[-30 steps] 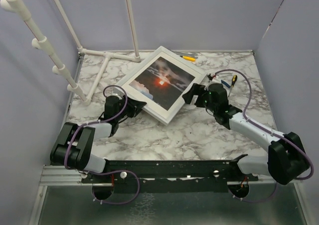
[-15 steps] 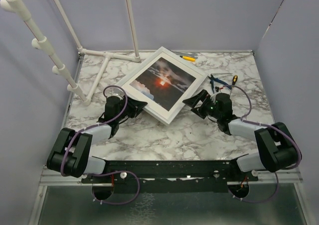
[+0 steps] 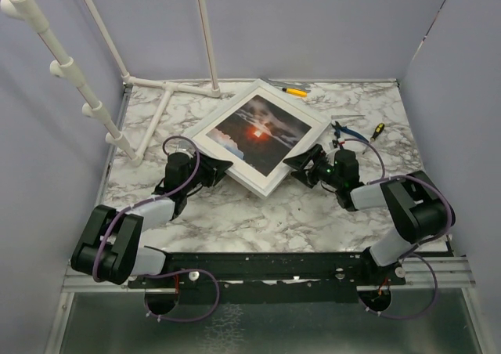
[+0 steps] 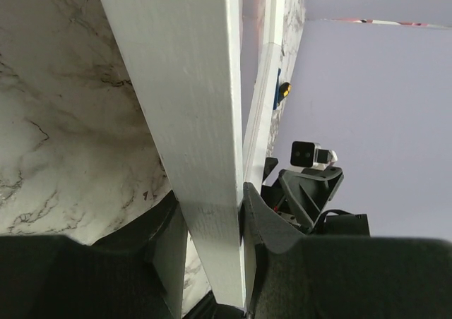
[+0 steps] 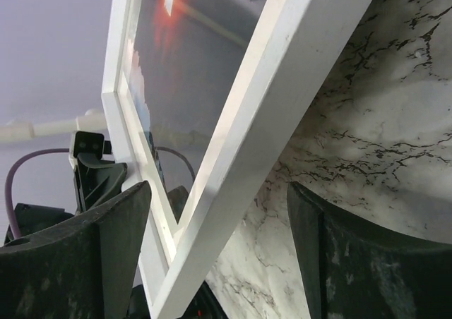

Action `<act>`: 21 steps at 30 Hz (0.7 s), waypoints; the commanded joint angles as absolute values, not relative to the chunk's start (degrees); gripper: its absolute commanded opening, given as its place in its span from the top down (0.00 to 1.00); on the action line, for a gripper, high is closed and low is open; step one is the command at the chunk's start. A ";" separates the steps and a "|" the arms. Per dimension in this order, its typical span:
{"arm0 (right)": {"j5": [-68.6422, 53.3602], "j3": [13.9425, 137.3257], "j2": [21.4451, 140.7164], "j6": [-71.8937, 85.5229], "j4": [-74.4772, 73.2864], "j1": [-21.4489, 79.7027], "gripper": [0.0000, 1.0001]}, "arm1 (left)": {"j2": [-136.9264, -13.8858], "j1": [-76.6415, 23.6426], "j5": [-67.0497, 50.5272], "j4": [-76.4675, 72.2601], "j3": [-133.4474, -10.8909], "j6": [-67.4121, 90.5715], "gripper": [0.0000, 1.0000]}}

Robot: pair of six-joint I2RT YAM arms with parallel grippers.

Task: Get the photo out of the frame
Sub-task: Turn over the photo frame at the center of the board.

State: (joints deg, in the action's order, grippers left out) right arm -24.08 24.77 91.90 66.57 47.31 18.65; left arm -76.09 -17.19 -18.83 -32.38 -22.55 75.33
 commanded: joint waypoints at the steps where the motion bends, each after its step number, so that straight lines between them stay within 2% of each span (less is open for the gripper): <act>1: -26.58 24.76 93.86 68.22 52.47 18.46 0.22 | -72.81 -18.21 -21.26 -38.51 -22.85 72.68 0.96; 16: -29.12 26.45 97.61 72.86 57.85 18.46 0.37 | -71.82 -18.63 -20.62 -37.49 -22.54 73.05 0.93; 21: -29.29 26.37 98.00 73.63 58.97 18.46 0.44 | -72.20 -18.68 -20.31 -37.02 -22.50 72.74 0.87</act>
State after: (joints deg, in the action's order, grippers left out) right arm -27.53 25.17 97.21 72.23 54.63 18.63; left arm -74.37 -17.76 -18.83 -31.07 -22.04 76.77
